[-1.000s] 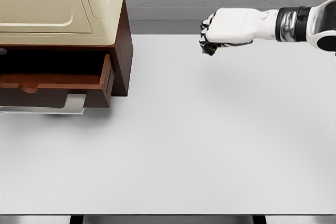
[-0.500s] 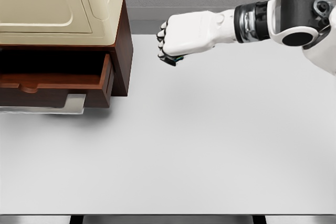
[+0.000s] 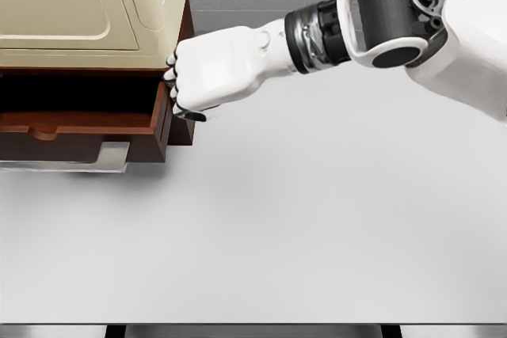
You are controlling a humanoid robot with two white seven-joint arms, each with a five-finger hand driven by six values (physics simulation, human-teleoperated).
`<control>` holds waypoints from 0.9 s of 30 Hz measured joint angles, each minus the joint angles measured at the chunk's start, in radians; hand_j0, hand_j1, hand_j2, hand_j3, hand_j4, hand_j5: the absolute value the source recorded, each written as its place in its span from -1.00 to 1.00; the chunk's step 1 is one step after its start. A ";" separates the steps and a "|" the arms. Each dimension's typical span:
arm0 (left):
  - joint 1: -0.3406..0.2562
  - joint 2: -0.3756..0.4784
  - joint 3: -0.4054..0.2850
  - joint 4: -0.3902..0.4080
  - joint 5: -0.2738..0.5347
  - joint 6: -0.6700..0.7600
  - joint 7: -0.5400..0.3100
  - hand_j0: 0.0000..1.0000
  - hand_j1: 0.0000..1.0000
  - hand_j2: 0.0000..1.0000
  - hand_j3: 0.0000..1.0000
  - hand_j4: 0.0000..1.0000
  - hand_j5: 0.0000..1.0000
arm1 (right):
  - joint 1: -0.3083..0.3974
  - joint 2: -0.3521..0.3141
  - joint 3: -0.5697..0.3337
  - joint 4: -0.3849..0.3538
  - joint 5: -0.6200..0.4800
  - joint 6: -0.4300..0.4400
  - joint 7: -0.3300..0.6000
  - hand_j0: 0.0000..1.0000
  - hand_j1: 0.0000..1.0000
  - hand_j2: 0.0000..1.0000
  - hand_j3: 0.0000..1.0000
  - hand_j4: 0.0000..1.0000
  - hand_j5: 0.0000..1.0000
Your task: Open the cabinet drawer with left arm, and place a switch into the drawer with right arm
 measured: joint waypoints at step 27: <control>-0.001 0.000 0.001 0.002 -0.002 0.000 0.000 1.00 1.00 1.00 1.00 1.00 1.00 | -0.149 0.353 0.038 0.330 -0.042 0.000 0.000 -0.36 -0.36 -0.36 -0.36 -0.36 -0.36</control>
